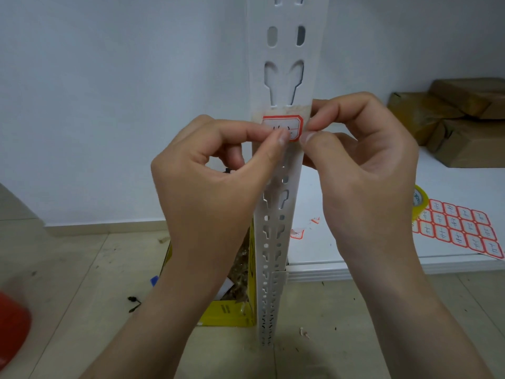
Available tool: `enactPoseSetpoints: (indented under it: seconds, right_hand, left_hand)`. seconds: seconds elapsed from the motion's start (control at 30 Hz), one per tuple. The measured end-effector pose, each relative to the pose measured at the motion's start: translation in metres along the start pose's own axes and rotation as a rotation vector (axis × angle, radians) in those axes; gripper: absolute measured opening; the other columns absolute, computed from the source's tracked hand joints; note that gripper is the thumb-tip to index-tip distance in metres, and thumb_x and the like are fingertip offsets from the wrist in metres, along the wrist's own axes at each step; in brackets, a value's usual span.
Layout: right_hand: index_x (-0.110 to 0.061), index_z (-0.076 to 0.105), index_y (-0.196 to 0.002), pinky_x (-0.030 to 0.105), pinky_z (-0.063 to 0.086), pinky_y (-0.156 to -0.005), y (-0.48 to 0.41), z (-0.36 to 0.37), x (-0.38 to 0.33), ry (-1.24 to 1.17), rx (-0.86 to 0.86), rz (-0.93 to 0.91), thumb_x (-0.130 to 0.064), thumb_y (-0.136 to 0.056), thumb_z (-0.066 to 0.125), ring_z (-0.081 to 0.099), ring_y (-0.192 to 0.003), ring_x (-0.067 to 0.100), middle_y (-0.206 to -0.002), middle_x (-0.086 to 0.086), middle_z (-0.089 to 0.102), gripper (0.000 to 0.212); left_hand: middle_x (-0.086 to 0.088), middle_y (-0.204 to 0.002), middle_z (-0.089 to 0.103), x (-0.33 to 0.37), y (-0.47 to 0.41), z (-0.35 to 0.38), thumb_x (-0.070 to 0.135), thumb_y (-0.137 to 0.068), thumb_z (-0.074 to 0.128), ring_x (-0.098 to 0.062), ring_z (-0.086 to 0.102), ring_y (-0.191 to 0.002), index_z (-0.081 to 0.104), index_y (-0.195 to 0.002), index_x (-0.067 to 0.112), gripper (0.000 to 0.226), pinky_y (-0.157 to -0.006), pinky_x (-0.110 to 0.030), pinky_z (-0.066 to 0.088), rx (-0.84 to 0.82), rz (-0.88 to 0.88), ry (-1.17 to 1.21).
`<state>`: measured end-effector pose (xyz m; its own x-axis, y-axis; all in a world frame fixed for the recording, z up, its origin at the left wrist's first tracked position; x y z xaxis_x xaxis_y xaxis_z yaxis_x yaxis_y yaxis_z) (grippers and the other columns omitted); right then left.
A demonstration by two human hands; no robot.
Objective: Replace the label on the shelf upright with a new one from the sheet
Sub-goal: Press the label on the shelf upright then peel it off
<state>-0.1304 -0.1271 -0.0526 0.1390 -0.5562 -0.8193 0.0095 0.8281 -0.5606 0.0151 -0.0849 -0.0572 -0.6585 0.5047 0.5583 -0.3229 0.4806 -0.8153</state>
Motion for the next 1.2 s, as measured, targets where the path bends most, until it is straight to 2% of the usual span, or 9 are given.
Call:
enactPoseSetpoints:
  seconds: [0.07,0.17,0.27,0.4,0.5,0.73,0.83,0.97,1.2]
  right_hand:
    - [-0.014,0.061,-0.086,0.029,0.064,-0.068,0.0000,-0.0001,-0.0005,0.001,-0.002,0.000,0.004,-0.090,0.062,0.079,-0.085,0.016,-0.109,0.008,0.074,0.019]
    - [-0.013,0.061,-0.087,0.029,0.064,-0.067,0.0005,0.0010,0.0004,-0.001,-0.006,0.003,0.004,-0.090,0.061,0.079,-0.084,0.017,-0.108,0.009,0.074,0.018]
    - [-0.011,0.061,-0.088,0.029,0.064,-0.067,0.0001,0.0005,0.0007,-0.005,-0.008,0.006,0.005,-0.091,0.060,0.079,-0.084,0.017,-0.108,0.009,0.074,0.016]
    - [-0.011,0.061,-0.087,0.033,0.066,-0.067,-0.0001,-0.0002,-0.0006,-0.009,-0.009,0.002,0.006,-0.090,0.060,0.079,-0.084,0.018,-0.106,0.008,0.075,0.017]
    - [-0.010,0.060,-0.087,0.036,0.067,-0.068,0.0009,0.0007,-0.0009,-0.009,-0.015,0.000,0.008,-0.091,0.059,0.079,-0.083,0.015,-0.103,0.006,0.075,0.018]
    - [-0.012,0.061,-0.085,0.039,0.067,-0.067,0.0011,-0.0003,-0.0017,-0.016,-0.011,0.009,0.007,-0.089,0.060,0.079,-0.082,0.019,-0.107,0.008,0.075,0.020]
    - [-0.012,0.061,-0.086,0.032,0.065,-0.067,0.0012,0.0000,-0.0020,-0.022,-0.018,0.015,0.007,-0.091,0.060,0.079,-0.084,0.018,-0.109,0.008,0.075,0.020]
    - [-0.010,0.061,-0.087,0.022,0.061,-0.065,0.0017,0.0007,-0.0024,-0.025,-0.025,0.021,0.008,-0.091,0.061,0.079,-0.086,0.015,-0.110,0.008,0.075,0.018]
    - [-0.010,0.061,-0.088,0.022,0.061,-0.065,0.0015,0.0007,-0.0015,-0.033,-0.027,0.024,0.008,-0.091,0.061,0.079,-0.086,0.015,-0.109,0.009,0.074,0.018]
  left_hand:
    - [0.002,-0.064,0.054,0.0003,-0.0001,-0.0049,0.028,-0.096,0.079,-0.008,0.048,-0.065,0.070,-0.092,0.030,0.010,-0.068,-0.020,0.044,0.075,0.093,-0.098]
    - [0.004,-0.066,0.054,0.0012,0.0003,-0.0092,0.028,-0.099,0.079,-0.005,0.046,-0.068,0.068,-0.100,0.032,0.011,-0.064,-0.042,0.047,0.174,0.225,-0.224]
    - [0.000,-0.063,0.055,0.0024,0.0028,-0.0079,0.027,-0.100,0.078,-0.011,0.048,-0.065,0.070,-0.105,0.032,0.011,-0.059,-0.049,0.046,0.205,0.296,-0.271]
    - [-0.001,-0.063,0.059,0.0003,0.0018,-0.0066,0.028,-0.100,0.077,-0.016,0.051,-0.064,0.072,-0.104,0.032,0.007,-0.058,-0.055,0.047,0.192,0.282,-0.273]
    - [-0.002,-0.062,0.061,0.0003,0.0018,-0.0053,0.027,-0.099,0.078,-0.020,0.054,-0.062,0.078,-0.098,0.026,0.002,-0.060,-0.056,0.048,0.177,0.261,-0.261]
    - [0.003,-0.062,0.055,0.0052,-0.0002,-0.0029,0.023,-0.096,0.077,-0.017,0.050,-0.061,0.071,-0.092,0.033,0.013,-0.065,-0.055,0.050,0.158,0.175,-0.234]
    - [0.003,-0.062,0.054,0.0054,0.0008,-0.0021,0.023,-0.097,0.076,-0.015,0.048,-0.060,0.076,-0.090,0.027,0.008,-0.066,-0.055,0.049,0.152,0.148,-0.226]
    - [0.003,-0.063,0.054,0.0053,-0.0003,-0.0014,0.024,-0.096,0.075,-0.012,0.050,-0.060,0.069,-0.091,0.034,0.013,-0.068,-0.053,0.050,0.156,0.116,-0.221]
    - [0.006,-0.065,0.054,0.0027,-0.0020,0.0006,0.024,-0.097,0.072,-0.012,0.050,-0.059,0.067,-0.091,0.034,0.013,-0.063,-0.050,0.048,0.139,0.133,-0.184]
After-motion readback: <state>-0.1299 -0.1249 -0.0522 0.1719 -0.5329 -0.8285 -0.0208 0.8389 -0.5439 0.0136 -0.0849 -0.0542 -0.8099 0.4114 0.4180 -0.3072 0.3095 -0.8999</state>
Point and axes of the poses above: each hand's wrist, its own y-axis away from the middle knuckle, its own z-axis out of the palm, x = y × z, the point moved 5 cm from there along -y, towards the middle knuckle
